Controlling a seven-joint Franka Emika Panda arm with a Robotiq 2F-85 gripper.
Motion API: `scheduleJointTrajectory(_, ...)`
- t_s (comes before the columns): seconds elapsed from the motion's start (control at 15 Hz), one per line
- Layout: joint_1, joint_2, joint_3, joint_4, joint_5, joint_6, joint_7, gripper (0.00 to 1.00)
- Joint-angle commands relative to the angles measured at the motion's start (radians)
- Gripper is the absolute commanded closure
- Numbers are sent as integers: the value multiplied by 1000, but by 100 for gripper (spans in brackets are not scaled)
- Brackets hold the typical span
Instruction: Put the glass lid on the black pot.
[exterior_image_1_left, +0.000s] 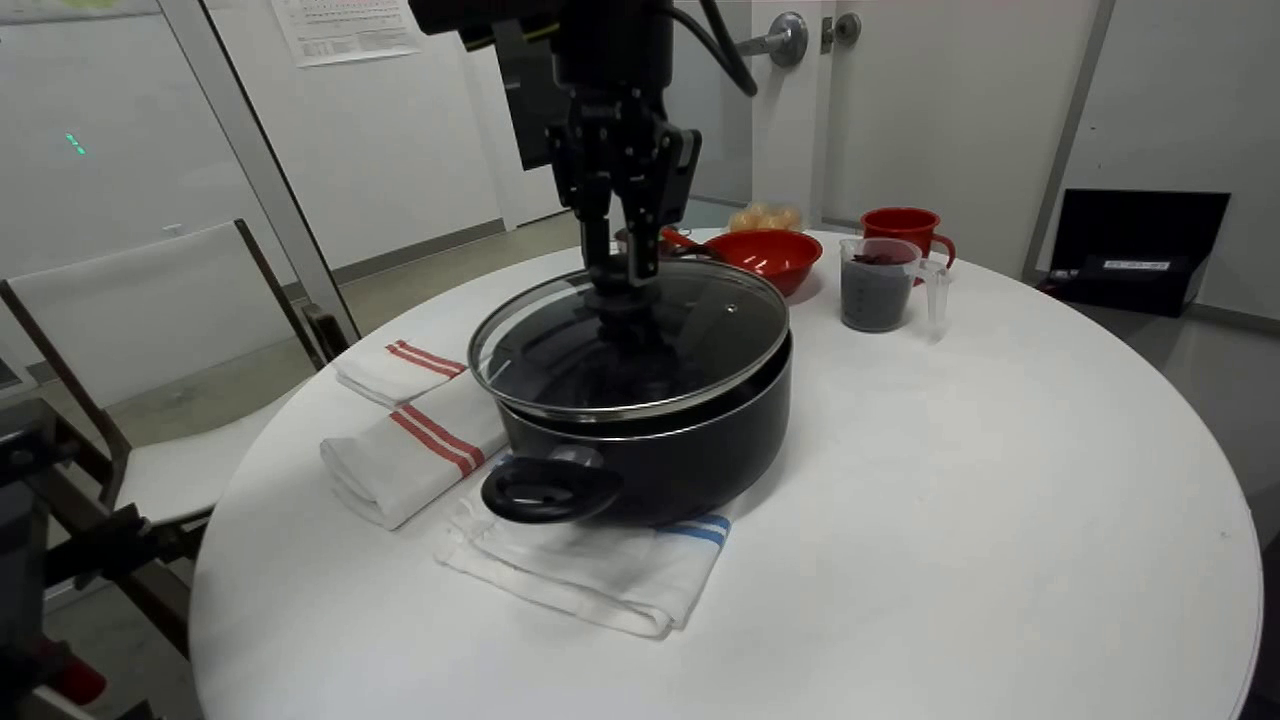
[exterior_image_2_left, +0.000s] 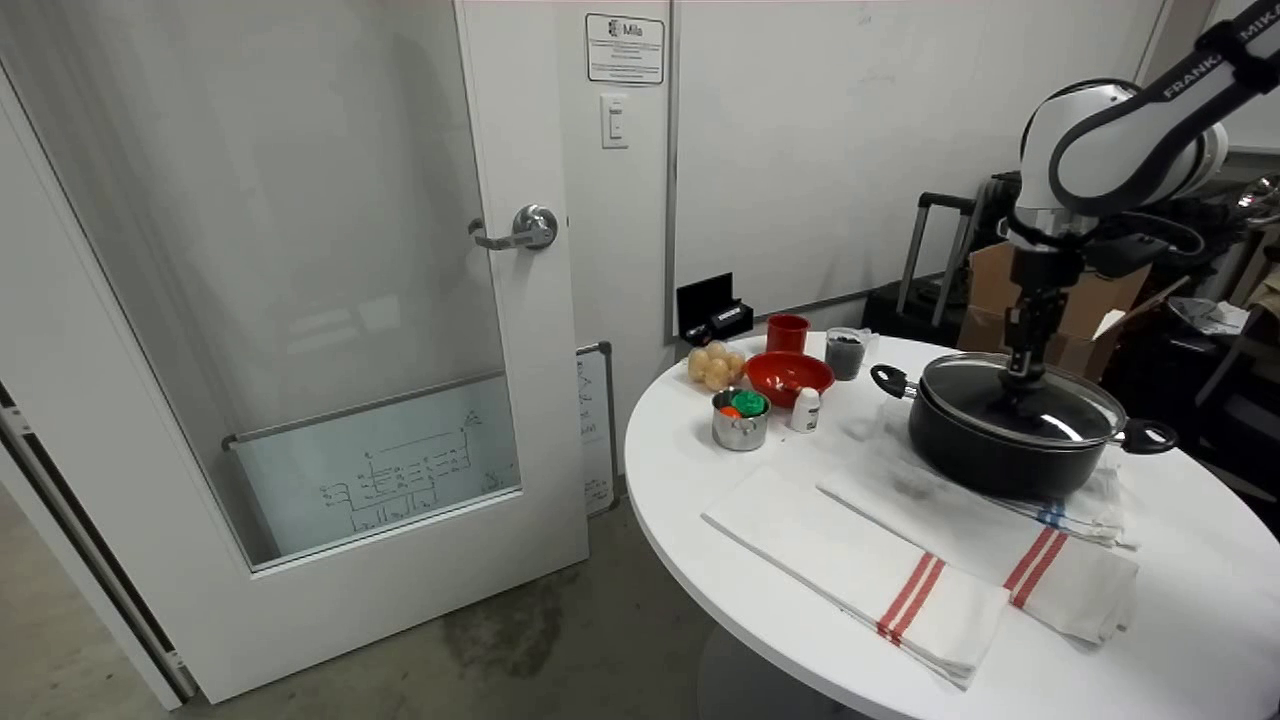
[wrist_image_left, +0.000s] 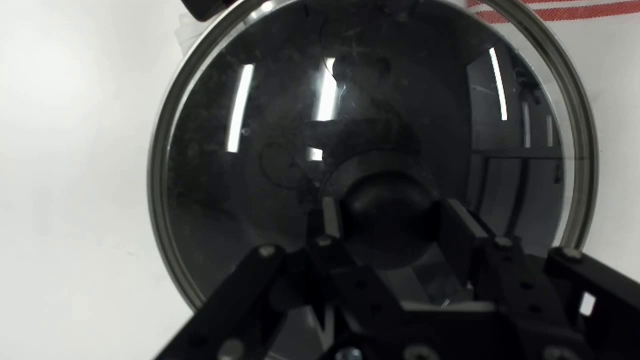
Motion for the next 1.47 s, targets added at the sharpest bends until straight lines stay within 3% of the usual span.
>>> scheduleJointTrajectory(0.0, -2, -7, -1, 5, 22, 8, 2, 75)
scheduleJointTrajectory(1.4, -4, 32, -2, 47, 18, -4, 0, 75)
